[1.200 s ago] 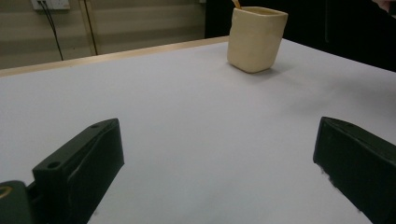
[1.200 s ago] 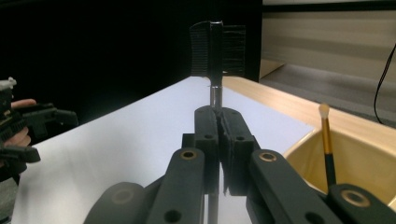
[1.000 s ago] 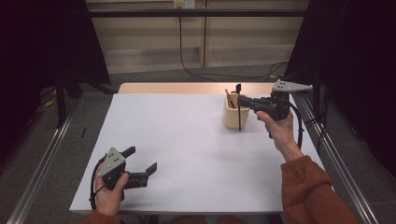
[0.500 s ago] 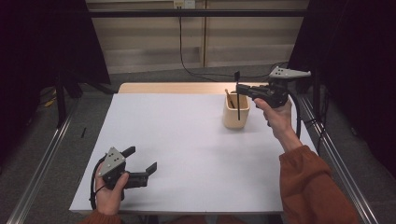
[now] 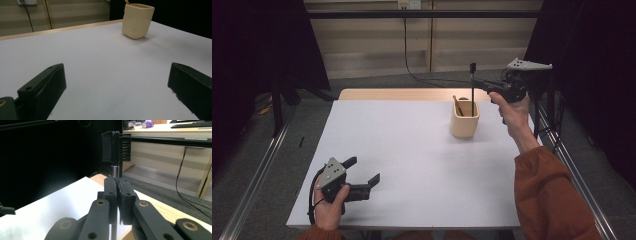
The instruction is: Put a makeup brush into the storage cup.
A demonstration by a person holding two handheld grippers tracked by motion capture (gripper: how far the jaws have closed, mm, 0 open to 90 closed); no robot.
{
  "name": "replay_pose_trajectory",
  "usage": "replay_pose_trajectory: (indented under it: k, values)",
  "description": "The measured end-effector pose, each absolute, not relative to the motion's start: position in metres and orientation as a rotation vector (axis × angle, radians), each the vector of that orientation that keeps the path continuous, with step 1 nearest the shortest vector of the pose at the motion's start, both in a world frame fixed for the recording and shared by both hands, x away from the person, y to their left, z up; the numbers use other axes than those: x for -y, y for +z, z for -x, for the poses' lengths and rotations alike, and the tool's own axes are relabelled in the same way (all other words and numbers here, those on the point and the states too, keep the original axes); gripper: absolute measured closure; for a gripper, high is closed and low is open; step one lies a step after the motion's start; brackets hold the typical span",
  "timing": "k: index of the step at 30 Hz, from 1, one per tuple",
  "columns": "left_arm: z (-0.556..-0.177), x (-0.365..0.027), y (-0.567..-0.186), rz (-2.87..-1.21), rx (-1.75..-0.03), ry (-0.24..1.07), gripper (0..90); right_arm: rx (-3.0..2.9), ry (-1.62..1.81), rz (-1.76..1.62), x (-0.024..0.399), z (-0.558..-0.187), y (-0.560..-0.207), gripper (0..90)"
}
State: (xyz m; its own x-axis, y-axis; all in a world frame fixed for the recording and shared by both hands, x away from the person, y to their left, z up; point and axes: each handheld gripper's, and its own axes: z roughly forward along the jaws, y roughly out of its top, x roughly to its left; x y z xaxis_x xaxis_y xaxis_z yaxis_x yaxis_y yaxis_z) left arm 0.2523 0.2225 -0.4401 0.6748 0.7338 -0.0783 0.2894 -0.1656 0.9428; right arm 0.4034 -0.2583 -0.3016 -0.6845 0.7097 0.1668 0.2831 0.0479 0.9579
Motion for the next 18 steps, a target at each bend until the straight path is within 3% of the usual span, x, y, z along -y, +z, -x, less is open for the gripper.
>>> replay_pose_trajectory:
  k: [18]
  values:
    - [-0.252,-0.222,-0.441,-1.748,-0.827,0.475,1.7,-1.928,1.560,-1.110,0.260,-0.438,-0.312,86.1]
